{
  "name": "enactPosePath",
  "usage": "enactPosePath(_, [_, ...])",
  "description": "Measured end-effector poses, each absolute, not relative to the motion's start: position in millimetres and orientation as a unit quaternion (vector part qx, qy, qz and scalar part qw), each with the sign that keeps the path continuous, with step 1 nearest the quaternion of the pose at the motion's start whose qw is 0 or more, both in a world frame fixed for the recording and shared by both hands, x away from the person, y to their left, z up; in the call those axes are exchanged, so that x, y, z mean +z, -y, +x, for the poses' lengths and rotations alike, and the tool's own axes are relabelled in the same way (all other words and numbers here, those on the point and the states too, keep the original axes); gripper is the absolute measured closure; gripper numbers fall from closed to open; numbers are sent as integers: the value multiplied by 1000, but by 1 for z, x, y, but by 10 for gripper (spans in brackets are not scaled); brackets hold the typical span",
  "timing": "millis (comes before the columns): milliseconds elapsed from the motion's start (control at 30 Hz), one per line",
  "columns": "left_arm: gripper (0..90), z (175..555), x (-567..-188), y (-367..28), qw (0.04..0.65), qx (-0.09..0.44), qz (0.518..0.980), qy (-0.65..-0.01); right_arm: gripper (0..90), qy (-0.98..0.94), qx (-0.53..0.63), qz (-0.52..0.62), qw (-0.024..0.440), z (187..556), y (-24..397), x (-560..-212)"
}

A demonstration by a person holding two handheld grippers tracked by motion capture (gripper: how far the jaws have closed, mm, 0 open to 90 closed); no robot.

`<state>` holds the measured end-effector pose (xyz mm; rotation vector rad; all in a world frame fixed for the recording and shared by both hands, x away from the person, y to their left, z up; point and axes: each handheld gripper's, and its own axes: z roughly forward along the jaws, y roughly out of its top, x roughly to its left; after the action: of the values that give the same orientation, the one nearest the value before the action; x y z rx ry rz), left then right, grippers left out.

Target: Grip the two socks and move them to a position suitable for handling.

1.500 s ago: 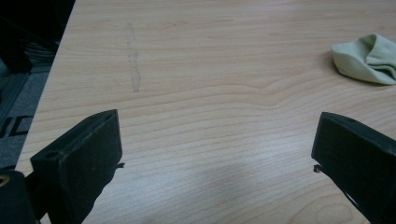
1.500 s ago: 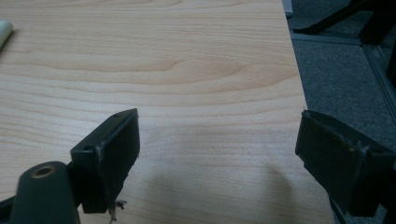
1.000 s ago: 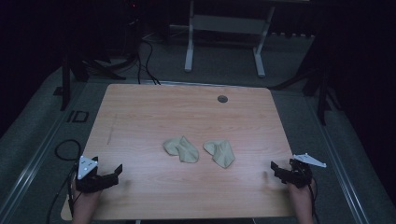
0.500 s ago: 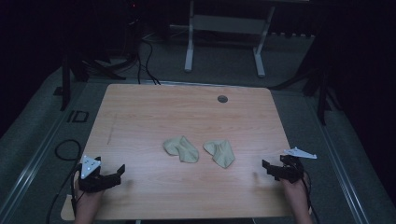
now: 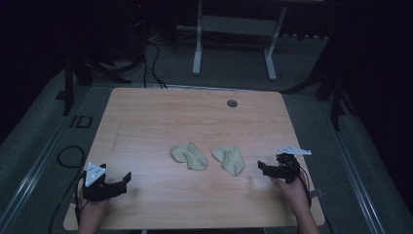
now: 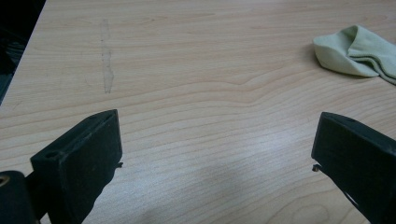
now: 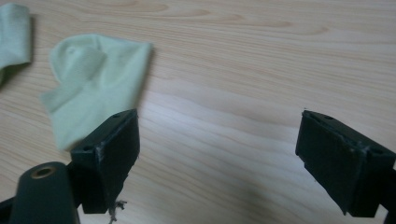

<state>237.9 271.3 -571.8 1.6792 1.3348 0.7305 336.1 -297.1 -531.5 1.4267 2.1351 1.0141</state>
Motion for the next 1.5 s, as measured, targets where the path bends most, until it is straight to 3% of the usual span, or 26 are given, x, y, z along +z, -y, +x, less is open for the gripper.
enactPosePath(100, [16, 238, -572, -271, 424, 291, 672, -532, 197, -776, 353, 491, 180, 343, 281, -530])
enactPosePath(733, [16, 238, -572, -271, 423, 288, 679, -526, 236, -806, 351, 451, 151, 365, 213, -537])
enactPosePath(933, [16, 238, -572, -271, 424, 286, 681, -524, 313, -809, 343, 451, 155, 372, 192, -542])
enactPosePath(1233, [16, 238, -572, -272, 424, 285, 682, -523, 332, -818, 313, 451, 170, 385, 172, -557])
enactPosePath(1333, [16, 237, -572, -272, 424, 284, 683, -523, 362, -821, 303, 443, 193, 385, 168, -559])
enactPosePath(1500, [16, 238, -572, -272, 425, 281, 684, -522, 523, -829, 303, 430, 192, 383, 165, -558])
